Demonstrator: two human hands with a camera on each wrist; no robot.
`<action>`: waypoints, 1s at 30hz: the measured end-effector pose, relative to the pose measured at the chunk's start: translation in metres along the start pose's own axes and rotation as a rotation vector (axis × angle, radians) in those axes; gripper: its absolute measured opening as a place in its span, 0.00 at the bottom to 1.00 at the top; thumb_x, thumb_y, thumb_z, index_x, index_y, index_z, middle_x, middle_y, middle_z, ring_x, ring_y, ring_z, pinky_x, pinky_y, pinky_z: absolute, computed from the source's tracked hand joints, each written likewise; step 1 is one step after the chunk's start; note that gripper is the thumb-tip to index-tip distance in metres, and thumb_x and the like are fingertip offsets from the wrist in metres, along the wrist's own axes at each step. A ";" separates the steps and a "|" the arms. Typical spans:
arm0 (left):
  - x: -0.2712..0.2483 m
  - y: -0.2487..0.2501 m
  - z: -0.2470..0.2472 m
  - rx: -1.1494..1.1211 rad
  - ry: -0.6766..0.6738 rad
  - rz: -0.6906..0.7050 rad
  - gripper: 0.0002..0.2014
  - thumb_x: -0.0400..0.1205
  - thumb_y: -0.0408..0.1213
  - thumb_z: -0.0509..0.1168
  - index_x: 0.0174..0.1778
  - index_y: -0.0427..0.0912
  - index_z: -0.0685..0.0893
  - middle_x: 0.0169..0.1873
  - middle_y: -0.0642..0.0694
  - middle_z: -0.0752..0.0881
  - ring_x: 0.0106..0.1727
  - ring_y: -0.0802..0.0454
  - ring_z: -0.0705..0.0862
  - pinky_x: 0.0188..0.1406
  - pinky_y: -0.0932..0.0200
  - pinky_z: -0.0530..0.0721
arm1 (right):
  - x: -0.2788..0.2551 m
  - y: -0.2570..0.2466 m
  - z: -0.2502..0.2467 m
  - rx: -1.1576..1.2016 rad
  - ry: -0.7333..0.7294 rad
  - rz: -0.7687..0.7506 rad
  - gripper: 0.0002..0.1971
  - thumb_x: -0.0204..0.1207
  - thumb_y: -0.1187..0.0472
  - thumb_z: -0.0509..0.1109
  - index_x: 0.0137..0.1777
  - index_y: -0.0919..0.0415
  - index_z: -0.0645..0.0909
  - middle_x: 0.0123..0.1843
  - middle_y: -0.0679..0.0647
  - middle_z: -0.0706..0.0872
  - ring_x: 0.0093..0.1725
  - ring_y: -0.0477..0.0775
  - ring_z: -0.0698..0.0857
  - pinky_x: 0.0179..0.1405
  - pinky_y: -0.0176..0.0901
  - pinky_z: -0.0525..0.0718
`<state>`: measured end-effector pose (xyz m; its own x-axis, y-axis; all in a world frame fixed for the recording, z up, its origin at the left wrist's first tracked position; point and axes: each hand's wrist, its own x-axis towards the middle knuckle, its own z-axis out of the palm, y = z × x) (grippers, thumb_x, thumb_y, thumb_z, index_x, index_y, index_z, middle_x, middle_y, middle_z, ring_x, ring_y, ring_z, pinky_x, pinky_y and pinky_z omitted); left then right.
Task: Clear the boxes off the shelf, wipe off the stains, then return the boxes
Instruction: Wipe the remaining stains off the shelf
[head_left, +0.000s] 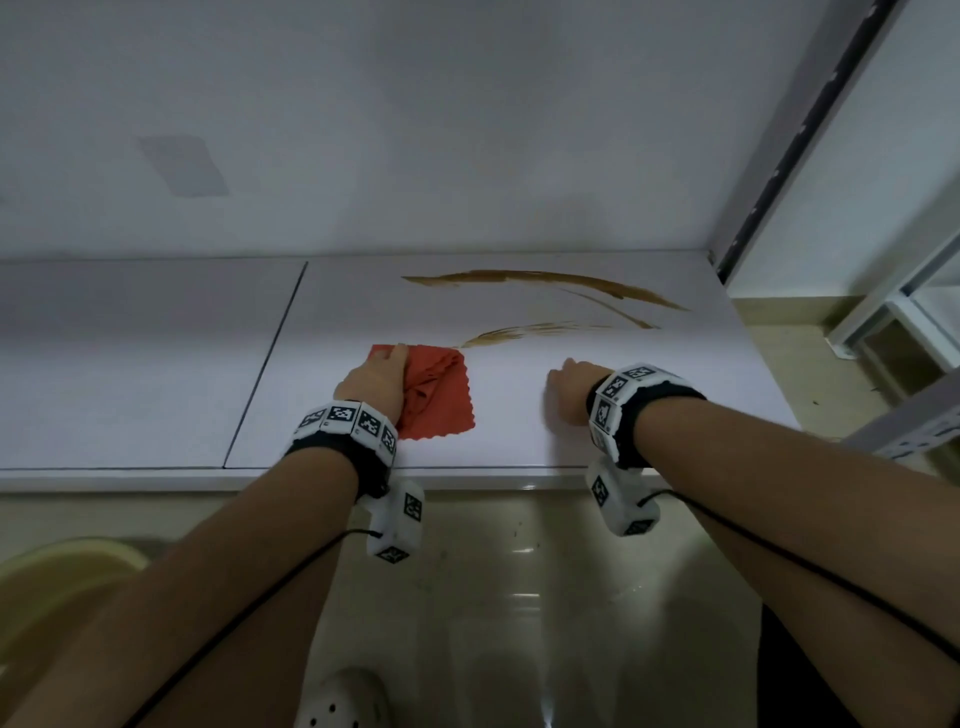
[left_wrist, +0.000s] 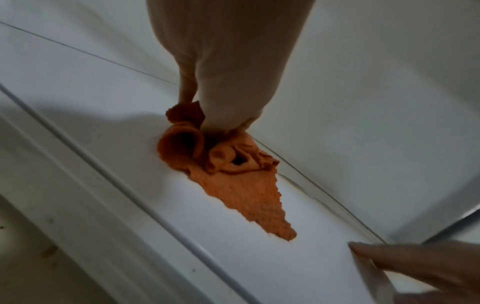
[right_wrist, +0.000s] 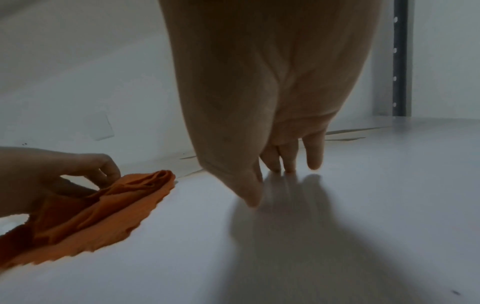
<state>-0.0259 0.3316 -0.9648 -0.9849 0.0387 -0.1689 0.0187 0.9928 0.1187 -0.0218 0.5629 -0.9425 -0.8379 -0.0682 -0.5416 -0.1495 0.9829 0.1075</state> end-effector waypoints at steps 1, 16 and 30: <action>0.003 -0.003 0.001 -0.013 0.007 -0.023 0.19 0.83 0.30 0.52 0.71 0.42 0.68 0.67 0.38 0.75 0.62 0.36 0.80 0.59 0.45 0.80 | 0.006 0.000 0.001 -0.018 -0.019 -0.011 0.19 0.77 0.61 0.65 0.68 0.65 0.76 0.68 0.62 0.77 0.64 0.61 0.81 0.62 0.50 0.82; 0.068 0.036 0.009 -0.072 -0.097 0.048 0.33 0.85 0.50 0.57 0.80 0.33 0.59 0.80 0.35 0.62 0.81 0.40 0.61 0.80 0.52 0.61 | 0.021 0.006 -0.015 0.078 -0.017 -0.044 0.14 0.77 0.60 0.66 0.30 0.60 0.72 0.39 0.55 0.78 0.42 0.59 0.81 0.40 0.42 0.77; 0.036 0.017 -0.012 -0.152 -0.150 0.263 0.21 0.80 0.33 0.66 0.70 0.49 0.81 0.67 0.42 0.82 0.67 0.45 0.79 0.67 0.63 0.70 | 0.014 0.011 -0.011 0.031 0.019 -0.093 0.20 0.78 0.62 0.65 0.25 0.55 0.67 0.28 0.48 0.72 0.36 0.52 0.76 0.31 0.34 0.73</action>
<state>-0.0633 0.3483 -0.9569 -0.9132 0.3188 -0.2540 0.2318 0.9188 0.3195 -0.0412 0.5704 -0.9398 -0.8311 -0.1628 -0.5317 -0.2112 0.9769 0.0311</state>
